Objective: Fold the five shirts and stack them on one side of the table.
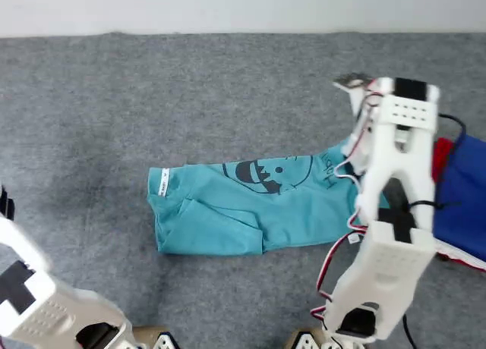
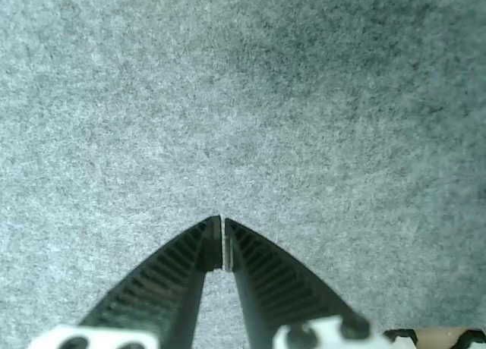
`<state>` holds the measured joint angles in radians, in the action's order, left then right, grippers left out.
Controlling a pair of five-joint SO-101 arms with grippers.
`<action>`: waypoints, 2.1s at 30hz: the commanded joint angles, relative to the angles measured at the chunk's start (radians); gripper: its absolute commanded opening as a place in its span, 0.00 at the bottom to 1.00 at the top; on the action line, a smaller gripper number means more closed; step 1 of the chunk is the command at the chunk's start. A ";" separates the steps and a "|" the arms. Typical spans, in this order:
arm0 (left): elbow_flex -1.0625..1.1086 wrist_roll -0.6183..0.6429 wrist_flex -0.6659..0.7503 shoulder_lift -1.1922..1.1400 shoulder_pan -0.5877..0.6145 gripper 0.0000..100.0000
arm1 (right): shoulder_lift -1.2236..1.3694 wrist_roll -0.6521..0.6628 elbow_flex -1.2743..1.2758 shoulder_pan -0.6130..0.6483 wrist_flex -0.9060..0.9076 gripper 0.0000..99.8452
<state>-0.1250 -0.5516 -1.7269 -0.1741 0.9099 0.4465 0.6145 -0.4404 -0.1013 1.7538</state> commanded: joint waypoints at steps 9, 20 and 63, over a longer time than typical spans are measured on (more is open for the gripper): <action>-0.030 -0.003 -0.026 0.250 -0.097 0.02 | -0.226 -0.121 -0.043 0.328 0.041 0.01; 0.073 -0.003 -0.006 0.255 -0.097 0.02 | -0.280 -0.169 -0.043 0.714 0.012 0.01; 0.151 -0.002 0.040 0.261 -0.095 0.02 | 0.002 -0.178 -0.245 0.921 -0.077 0.16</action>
<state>0.0299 -0.5531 -1.6962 0.0361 0.8178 0.4634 0.3905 -0.6168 0.8638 1.5957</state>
